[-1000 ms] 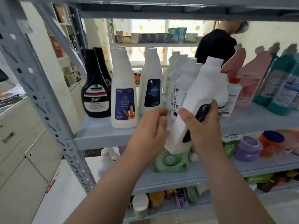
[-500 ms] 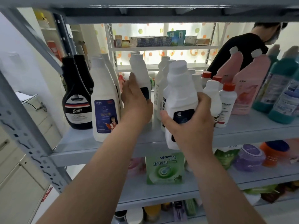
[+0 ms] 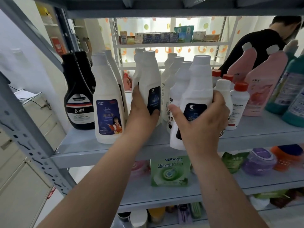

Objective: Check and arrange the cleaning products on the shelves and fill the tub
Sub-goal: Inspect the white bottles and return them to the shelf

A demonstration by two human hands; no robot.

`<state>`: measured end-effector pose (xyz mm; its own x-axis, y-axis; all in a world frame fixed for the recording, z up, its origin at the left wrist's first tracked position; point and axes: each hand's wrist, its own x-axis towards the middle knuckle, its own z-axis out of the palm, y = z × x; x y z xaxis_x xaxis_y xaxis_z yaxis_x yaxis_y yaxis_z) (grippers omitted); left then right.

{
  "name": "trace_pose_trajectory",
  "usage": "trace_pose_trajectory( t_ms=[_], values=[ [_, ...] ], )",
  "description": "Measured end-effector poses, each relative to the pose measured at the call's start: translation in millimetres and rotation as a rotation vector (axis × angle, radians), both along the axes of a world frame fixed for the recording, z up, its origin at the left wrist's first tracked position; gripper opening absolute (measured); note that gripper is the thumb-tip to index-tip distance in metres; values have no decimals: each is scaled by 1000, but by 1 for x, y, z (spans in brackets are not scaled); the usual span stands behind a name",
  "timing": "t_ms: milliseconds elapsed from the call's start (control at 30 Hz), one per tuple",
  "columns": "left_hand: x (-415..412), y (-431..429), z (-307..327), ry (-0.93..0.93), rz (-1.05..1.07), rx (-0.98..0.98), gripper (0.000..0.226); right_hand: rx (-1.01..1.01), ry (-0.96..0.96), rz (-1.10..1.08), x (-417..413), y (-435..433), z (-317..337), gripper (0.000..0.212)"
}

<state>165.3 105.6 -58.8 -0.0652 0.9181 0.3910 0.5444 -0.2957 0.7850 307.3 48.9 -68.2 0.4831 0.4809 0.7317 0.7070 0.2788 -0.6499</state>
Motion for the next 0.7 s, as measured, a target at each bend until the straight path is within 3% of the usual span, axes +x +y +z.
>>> trace_pose_trajectory(
  t_ms=[133, 533, 700],
  values=[
    [-1, -5, -8, 13, 28, -59, 80, 23, -25, -31, 1, 3, -1, 98],
    [-4, -19, -12, 24, 1, -51, 76, 67, -69, -112, 6, 16, -5, 93],
    [-7, -32, -13, 4, -23, -19, 73, 33, -84, -91, 7, 15, -5, 100]
  ],
)
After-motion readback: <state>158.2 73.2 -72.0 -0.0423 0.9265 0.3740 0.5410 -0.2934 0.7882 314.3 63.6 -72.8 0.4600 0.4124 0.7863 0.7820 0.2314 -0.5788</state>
